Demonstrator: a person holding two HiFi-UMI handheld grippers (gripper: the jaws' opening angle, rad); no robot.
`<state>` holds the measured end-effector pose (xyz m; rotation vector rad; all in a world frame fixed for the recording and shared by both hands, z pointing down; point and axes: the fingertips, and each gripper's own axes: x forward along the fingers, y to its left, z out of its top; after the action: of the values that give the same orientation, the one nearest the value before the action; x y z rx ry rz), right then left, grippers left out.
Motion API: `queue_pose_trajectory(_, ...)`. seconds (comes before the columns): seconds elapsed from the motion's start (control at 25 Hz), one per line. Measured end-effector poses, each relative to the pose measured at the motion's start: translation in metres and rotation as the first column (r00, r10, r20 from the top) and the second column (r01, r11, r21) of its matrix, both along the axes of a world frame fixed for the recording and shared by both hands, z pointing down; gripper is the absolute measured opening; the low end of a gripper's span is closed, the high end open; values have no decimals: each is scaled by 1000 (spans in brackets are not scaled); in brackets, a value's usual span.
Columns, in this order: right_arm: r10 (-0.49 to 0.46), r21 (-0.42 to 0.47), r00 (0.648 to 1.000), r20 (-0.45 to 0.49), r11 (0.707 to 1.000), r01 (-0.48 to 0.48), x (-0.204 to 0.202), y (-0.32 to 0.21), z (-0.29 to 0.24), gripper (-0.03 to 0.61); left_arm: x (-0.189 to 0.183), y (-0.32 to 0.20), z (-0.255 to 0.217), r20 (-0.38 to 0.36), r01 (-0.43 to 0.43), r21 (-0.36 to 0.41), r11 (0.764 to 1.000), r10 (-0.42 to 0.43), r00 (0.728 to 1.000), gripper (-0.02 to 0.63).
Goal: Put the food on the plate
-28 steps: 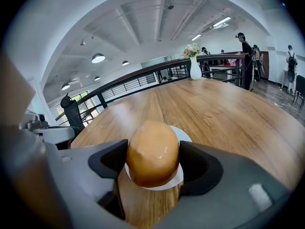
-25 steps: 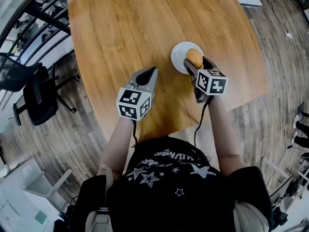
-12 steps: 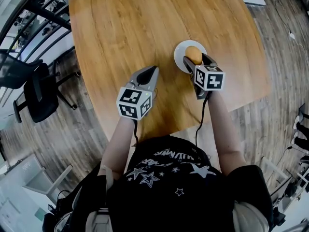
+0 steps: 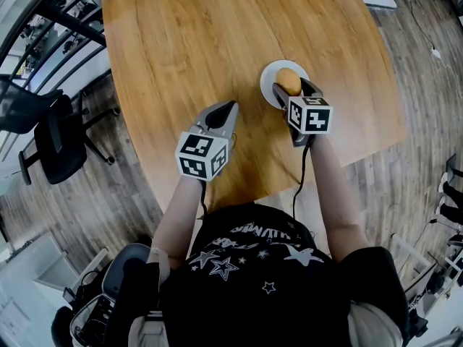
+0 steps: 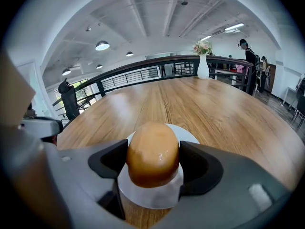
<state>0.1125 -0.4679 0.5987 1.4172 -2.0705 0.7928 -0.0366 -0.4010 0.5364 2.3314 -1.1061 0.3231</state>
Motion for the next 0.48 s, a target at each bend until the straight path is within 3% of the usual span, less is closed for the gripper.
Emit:
queue_pose_trajectory(0.24,-8,5,1000,-28,1000,8,-3,-2,0,347,-2,-1,0,-10,2,-4,1000,-2,1000,2)
queue_pose_trajectory(0.48,-10,-5,1000,0,1000,10,-3,-1,4,394,-2,-3,4,-8,13,-10,1000,-13,1000,2)
